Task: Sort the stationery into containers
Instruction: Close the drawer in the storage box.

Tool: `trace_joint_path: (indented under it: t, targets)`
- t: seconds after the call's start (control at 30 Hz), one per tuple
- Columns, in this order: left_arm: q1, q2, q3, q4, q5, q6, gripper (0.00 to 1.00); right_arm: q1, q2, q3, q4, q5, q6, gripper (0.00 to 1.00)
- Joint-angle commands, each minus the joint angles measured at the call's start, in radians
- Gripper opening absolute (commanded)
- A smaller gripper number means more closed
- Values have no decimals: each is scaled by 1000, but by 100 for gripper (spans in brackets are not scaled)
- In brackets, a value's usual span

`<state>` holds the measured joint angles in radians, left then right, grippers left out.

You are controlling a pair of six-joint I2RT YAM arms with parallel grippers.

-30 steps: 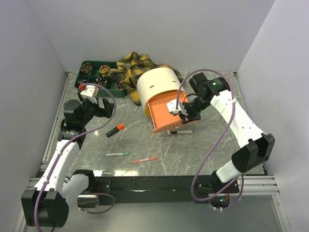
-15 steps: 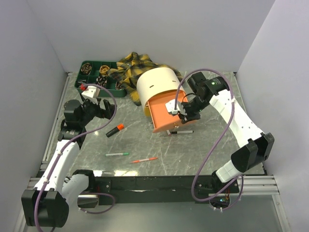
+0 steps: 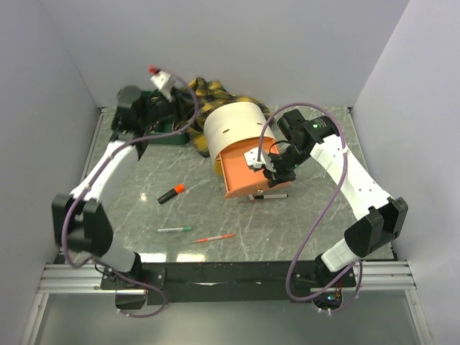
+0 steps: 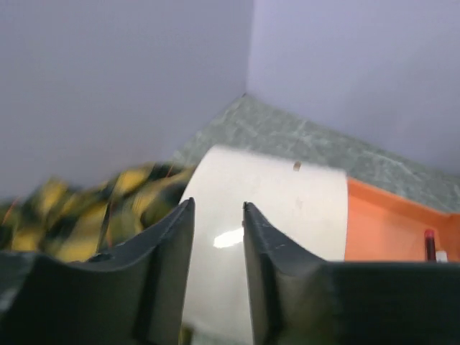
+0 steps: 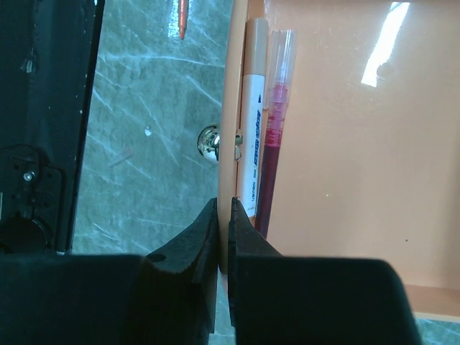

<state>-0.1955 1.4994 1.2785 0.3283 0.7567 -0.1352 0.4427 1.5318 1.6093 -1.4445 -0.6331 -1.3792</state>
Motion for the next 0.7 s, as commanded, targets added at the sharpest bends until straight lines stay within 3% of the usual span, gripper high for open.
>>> trace_joint_path:
  t: [0.0,0.13,0.27,0.67]
  targets:
    - [-59,186,269,-57,180,-87,24,-1,-21,55,-2,-54,0,5]
    - [-107,358,406,-35,182,-118,1,-15,16,106,-2,-62,23,5]
    - [-139,430,435,-22,185,-147,1,-42,34,129,-2,-73,29,5]
    - [-183,426,332,-46,193,-115,1,-105,85,161,-1,-36,-72,6]
